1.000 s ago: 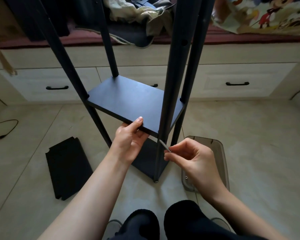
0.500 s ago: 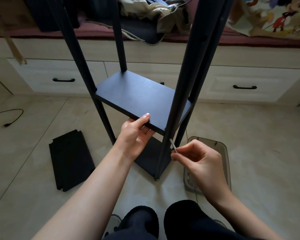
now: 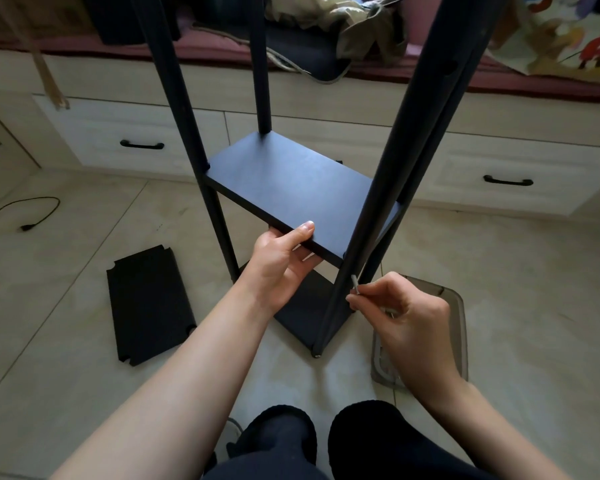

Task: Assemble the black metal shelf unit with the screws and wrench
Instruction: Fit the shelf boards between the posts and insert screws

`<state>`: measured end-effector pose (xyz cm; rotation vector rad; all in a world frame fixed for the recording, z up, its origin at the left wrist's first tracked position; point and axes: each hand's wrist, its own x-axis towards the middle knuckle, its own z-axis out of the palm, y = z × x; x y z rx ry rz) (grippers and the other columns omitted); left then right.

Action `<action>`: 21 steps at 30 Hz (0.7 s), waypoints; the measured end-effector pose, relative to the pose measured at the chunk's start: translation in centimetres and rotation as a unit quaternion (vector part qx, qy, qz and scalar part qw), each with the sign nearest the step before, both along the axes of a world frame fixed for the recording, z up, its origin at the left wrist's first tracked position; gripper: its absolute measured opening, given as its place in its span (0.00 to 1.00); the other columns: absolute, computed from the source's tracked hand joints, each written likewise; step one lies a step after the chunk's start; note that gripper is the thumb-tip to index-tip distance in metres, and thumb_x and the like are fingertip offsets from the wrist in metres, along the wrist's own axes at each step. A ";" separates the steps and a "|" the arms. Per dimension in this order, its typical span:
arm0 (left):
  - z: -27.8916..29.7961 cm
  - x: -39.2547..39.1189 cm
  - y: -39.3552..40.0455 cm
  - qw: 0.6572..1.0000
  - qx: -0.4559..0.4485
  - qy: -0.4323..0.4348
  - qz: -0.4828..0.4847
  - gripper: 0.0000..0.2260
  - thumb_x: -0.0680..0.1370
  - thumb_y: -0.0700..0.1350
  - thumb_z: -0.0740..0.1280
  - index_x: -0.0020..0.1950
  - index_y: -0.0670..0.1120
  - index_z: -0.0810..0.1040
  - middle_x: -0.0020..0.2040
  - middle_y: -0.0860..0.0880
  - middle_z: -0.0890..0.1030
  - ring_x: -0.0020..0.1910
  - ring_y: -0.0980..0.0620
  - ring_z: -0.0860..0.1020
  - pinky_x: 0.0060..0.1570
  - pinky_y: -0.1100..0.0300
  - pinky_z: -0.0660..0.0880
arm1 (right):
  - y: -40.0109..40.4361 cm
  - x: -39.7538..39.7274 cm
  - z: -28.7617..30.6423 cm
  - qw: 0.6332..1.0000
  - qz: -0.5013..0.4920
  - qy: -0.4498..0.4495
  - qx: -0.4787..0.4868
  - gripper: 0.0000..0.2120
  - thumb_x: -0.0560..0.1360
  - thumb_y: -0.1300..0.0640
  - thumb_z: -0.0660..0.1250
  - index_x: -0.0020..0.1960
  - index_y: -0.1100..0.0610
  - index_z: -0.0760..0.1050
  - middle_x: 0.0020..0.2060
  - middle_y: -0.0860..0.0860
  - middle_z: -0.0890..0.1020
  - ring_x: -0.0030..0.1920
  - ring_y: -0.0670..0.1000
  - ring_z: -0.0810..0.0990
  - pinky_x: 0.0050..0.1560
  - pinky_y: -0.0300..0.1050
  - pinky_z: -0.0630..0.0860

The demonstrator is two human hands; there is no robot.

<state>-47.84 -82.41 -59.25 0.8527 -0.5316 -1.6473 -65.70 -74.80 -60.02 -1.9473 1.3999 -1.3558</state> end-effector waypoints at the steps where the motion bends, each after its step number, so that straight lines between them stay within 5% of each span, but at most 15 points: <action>1: 0.0 0.0 0.0 1.000 -0.001 -0.001 -0.001 0.12 0.81 0.36 0.65 0.65 0.40 0.75 0.57 0.42 0.84 0.53 0.44 0.84 0.48 0.52 0.82 | 0.0 0.0 0.0 1.000 0.000 0.000 -0.001 0.06 0.70 0.61 0.77 0.42 0.57 0.80 0.36 0.45 0.83 0.38 0.43 0.83 0.42 0.33 0.78; 10: -0.6 -0.1 0.3 1.000 -0.008 0.001 -0.002 0.13 0.82 0.36 0.63 0.66 0.41 0.74 0.60 0.41 0.82 0.56 0.42 0.83 0.48 0.49 0.82 | 0.2 0.1 -0.2 0.996 -0.003 -0.063 0.055 0.08 0.69 0.62 0.78 0.41 0.53 0.80 0.36 0.46 0.84 0.39 0.46 0.85 0.44 0.40 0.80; 21: -1.2 -0.3 0.0 1.000 0.006 0.018 0.012 0.18 0.81 0.36 0.64 0.71 0.40 0.71 0.66 0.38 0.78 0.60 0.40 0.81 0.52 0.45 0.82 | -0.5 0.9 0.2 0.993 -0.002 -0.092 0.075 0.07 0.70 0.59 0.77 0.41 0.51 0.80 0.36 0.46 0.84 0.40 0.47 0.85 0.43 0.34 0.77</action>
